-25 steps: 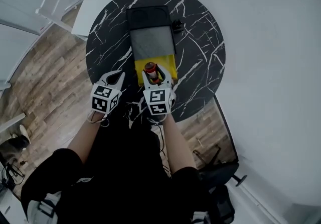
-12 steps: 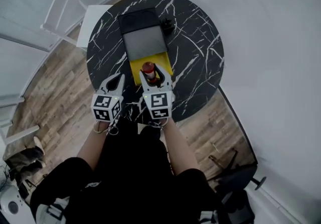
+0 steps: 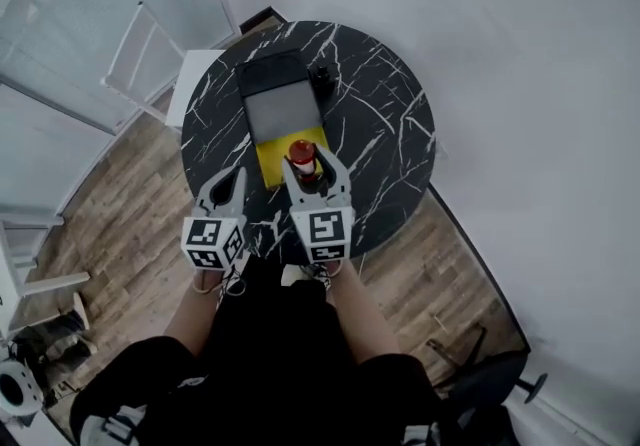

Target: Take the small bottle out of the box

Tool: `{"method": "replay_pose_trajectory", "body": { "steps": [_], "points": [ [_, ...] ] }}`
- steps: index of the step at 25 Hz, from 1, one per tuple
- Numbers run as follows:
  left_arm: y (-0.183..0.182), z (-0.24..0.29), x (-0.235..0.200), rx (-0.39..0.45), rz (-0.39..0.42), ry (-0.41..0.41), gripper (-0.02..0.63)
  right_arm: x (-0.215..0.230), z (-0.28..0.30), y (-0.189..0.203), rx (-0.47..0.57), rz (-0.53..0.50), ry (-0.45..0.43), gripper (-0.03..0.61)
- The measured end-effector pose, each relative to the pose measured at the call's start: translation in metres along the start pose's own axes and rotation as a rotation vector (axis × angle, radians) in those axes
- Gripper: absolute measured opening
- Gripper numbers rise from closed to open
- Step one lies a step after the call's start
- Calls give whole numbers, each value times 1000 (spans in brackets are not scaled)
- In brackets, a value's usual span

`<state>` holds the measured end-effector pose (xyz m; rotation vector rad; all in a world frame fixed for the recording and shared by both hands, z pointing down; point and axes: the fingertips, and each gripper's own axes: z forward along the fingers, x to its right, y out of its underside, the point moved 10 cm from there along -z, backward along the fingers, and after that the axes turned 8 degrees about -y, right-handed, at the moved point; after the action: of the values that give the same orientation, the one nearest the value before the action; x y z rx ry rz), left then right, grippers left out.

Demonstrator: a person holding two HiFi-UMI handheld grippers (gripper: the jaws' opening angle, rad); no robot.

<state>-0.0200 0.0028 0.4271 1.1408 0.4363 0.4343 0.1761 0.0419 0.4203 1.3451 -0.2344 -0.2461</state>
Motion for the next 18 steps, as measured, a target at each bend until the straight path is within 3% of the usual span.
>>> {"method": "replay_pose_trajectory", "body": {
  "steps": [18],
  "points": [
    [-74, -49, 59, 239, 48, 9, -2, 12, -83, -85, 215, -121, 6, 210]
  ]
}}
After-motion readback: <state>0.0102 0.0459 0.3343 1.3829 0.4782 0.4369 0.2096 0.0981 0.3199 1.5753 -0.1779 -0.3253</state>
